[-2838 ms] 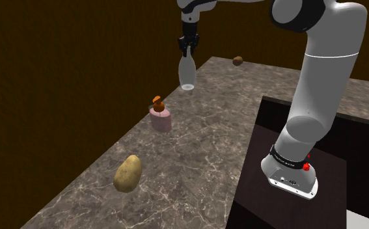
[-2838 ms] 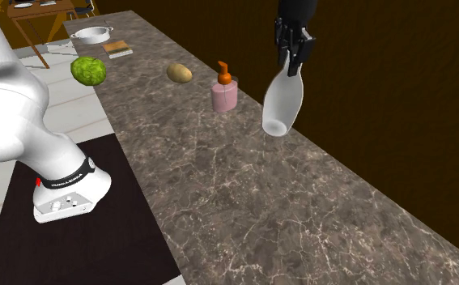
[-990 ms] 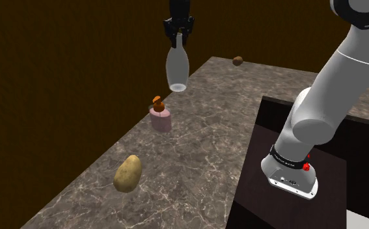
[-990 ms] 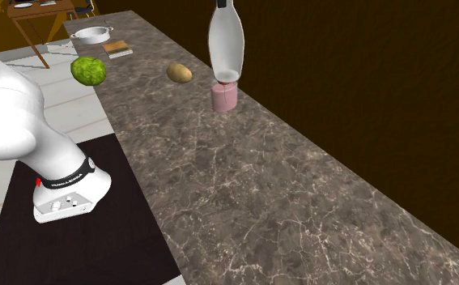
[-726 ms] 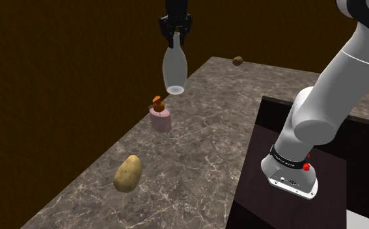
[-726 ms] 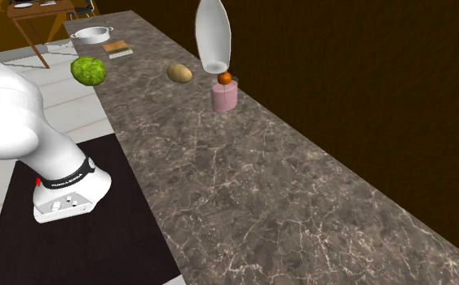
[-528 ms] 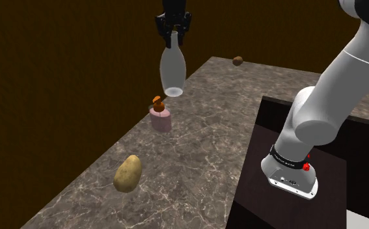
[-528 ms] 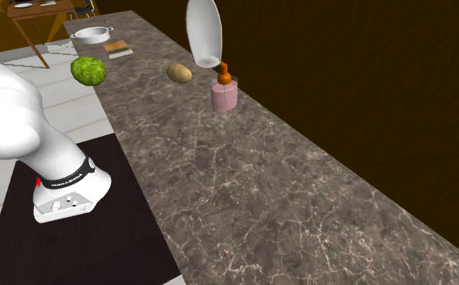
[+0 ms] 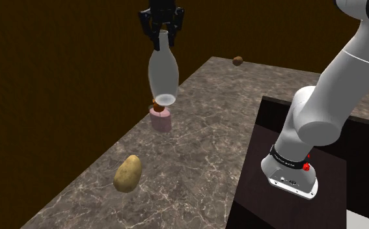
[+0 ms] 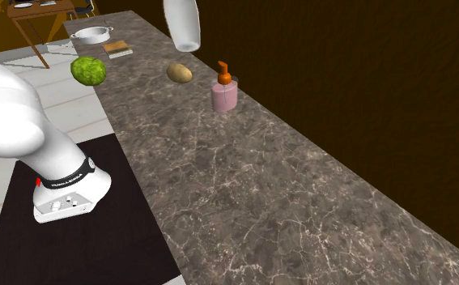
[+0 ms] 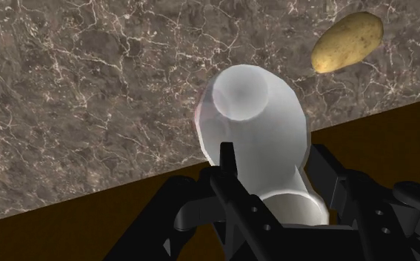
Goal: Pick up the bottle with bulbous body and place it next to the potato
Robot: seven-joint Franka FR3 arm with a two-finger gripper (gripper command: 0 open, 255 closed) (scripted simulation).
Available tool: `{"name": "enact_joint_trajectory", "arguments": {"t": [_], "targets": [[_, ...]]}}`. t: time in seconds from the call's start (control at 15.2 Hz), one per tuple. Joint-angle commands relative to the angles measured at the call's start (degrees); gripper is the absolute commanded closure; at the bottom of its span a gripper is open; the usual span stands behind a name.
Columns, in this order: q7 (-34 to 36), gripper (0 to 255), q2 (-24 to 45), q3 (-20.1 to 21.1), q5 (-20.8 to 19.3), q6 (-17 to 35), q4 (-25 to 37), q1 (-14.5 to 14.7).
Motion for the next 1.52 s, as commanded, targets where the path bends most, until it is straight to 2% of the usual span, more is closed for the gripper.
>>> {"name": "enact_joint_trajectory", "arguments": {"t": [0.0, 0.66, 1.12, 1.45], "targets": [[3.0, 255, -0.5, 1.8, 0.3, -1.4, 0.8, 1.2], [18.5, 255, 6.8, 11.5, -1.7, -8.2, 14.2, 7.1], [30.2, 255, 17.7, 18.4, -7.7, -15.3, 30.3, 14.3], [29.2, 255, 13.7, 17.5, -5.3, -9.6, 21.2, 12.8]]}}
